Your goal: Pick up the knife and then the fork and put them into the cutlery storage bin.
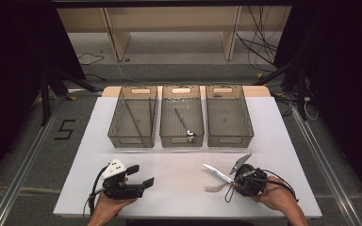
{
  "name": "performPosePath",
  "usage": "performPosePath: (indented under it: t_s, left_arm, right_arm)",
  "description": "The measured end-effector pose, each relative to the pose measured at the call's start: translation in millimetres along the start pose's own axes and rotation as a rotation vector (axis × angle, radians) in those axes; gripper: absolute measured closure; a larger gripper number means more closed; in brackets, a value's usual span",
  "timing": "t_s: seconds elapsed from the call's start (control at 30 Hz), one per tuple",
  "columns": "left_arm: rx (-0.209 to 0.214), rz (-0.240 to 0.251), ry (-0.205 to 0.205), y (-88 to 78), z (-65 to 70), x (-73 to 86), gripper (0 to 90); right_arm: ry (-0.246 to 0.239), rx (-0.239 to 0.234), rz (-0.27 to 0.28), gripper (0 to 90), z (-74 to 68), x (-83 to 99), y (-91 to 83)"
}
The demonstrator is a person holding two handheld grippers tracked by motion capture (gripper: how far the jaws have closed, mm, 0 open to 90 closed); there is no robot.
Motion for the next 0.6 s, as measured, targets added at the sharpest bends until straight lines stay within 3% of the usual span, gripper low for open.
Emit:
performPosePath:
  t_s: [0.3, 0.6]
  left_arm:
    - [-0.003, 0.0, 0.0, -0.1, 0.0, 0.1, 18.9]
    - [-0.008, 0.004, -0.002, -0.6, -0.8, 0.5, 19.0]
  right_arm:
    - [0.044, -0.006, 0.076, 77.2, 9.2, 0.6, -20.4]
    - [0.132, 0.018, 0.162, 77.2, 29.4, -5.7, -37.6]
Point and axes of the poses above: each handheld gripper's, and its own axes: y roughly forward along the jaws, x roughly out of its underside, z roughly to its right, the point moved 1 cm from there along y, roughly forward along the jaws, and after that the axes turned 10 degrees about x, right-handed, at the moved point
